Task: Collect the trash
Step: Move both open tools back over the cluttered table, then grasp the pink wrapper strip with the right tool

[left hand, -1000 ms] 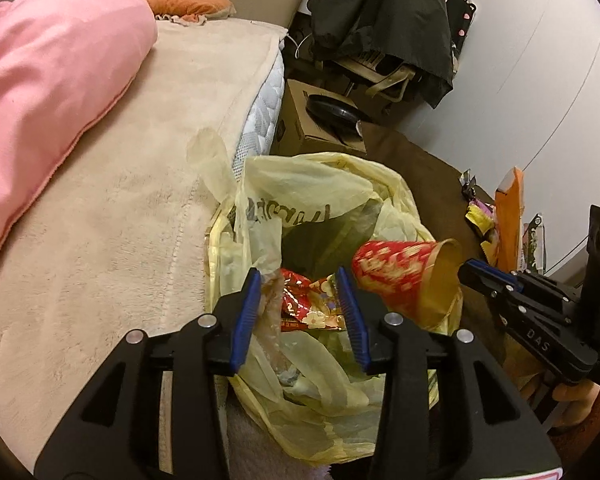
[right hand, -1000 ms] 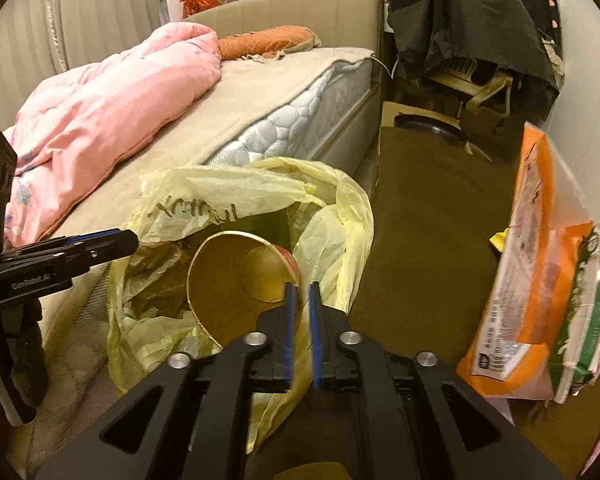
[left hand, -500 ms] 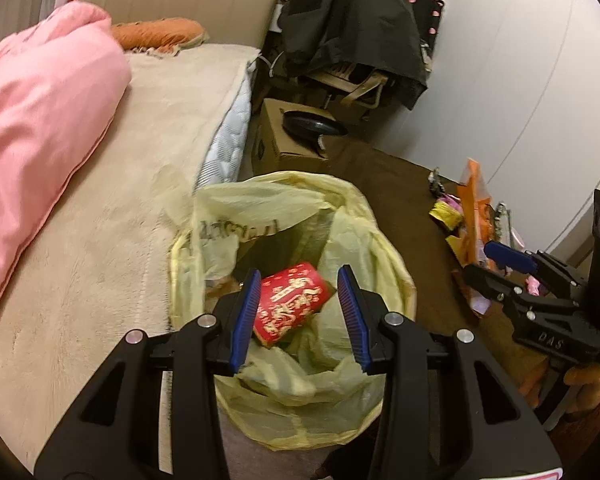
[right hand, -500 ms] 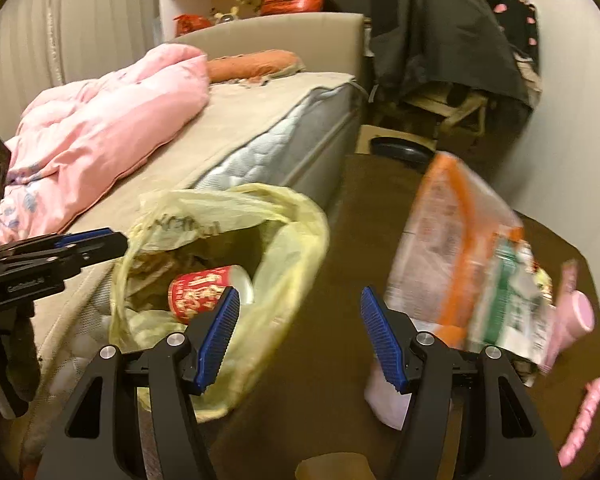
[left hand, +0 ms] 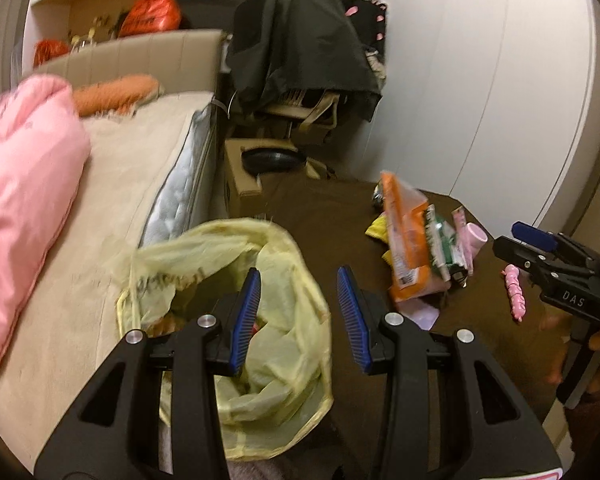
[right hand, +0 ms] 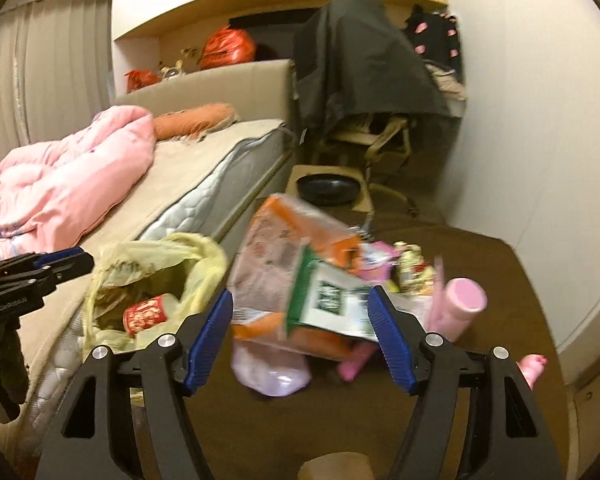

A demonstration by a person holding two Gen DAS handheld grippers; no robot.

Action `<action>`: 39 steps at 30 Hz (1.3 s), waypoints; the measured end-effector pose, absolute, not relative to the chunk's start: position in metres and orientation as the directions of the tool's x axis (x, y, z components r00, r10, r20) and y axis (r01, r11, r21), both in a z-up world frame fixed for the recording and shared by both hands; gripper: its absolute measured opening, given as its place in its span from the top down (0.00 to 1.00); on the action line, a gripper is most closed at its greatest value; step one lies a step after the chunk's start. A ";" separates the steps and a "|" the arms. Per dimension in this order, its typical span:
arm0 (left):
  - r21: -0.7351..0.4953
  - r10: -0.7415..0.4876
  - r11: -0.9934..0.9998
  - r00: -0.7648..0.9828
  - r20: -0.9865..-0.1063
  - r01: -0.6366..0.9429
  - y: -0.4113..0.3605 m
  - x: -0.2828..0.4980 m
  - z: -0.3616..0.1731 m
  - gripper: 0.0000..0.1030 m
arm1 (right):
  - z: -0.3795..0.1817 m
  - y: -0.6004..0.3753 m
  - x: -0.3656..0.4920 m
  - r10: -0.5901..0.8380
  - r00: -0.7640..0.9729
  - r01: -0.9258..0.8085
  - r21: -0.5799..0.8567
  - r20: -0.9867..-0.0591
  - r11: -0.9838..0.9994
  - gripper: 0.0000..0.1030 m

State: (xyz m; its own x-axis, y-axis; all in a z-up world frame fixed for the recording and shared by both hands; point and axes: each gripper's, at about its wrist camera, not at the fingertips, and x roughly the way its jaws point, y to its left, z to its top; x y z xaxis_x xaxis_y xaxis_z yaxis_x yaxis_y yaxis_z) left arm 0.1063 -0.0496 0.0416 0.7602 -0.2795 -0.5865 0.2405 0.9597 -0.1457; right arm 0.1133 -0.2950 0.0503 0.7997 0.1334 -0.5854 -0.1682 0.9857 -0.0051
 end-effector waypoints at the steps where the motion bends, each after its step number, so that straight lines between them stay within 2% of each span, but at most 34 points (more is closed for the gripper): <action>1: -0.134 -0.279 0.959 0.768 -0.576 0.248 -0.058 0.105 0.045 0.63 | 0.052 -0.298 0.111 0.116 0.803 -0.160 -0.023 -0.584 0.987 0.36; 12: -0.154 -0.336 0.941 0.768 -0.546 0.302 -0.106 0.108 0.042 0.63 | 0.049 -0.358 0.091 -0.040 0.814 -0.023 -0.101 -0.580 0.995 0.36; 15: -0.197 -0.397 0.916 0.725 -0.562 0.349 -0.119 0.114 0.031 0.52 | 0.038 -0.378 0.088 -0.048 0.802 -0.001 -0.081 -0.596 0.997 0.36; 16: -0.224 -0.430 0.901 0.695 -0.576 0.372 -0.124 0.118 0.024 0.52 | 0.035 -0.381 0.088 -0.051 0.799 0.004 -0.079 -0.600 0.997 0.36; 23: -0.233 -0.418 0.906 0.667 -0.616 0.353 -0.147 0.132 -0.004 0.52 | 0.011 -0.400 0.084 -0.014 0.786 -0.020 -0.049 -0.618 0.999 0.36; 29: -0.258 -0.421 0.907 0.667 -0.615 0.334 -0.147 0.144 -0.015 0.52 | -0.003 -0.408 0.096 0.004 0.783 -0.026 -0.026 -0.623 0.999 0.36; 33: -0.265 -0.418 0.908 0.661 -0.623 0.324 -0.147 0.155 -0.018 0.52 | -0.010 -0.405 0.109 0.067 0.771 -0.075 0.015 -0.634 0.997 0.36; 36: -0.267 -0.417 0.909 0.654 -0.631 0.321 -0.146 0.161 -0.020 0.52 | -0.015 -0.392 0.119 0.109 0.760 -0.138 0.006 -0.641 0.990 0.36; 39: -0.263 -0.416 0.909 0.642 -0.644 0.325 -0.145 0.164 -0.020 0.52 | -0.013 -0.387 0.132 0.086 0.770 -0.128 -0.022 -0.632 0.992 0.36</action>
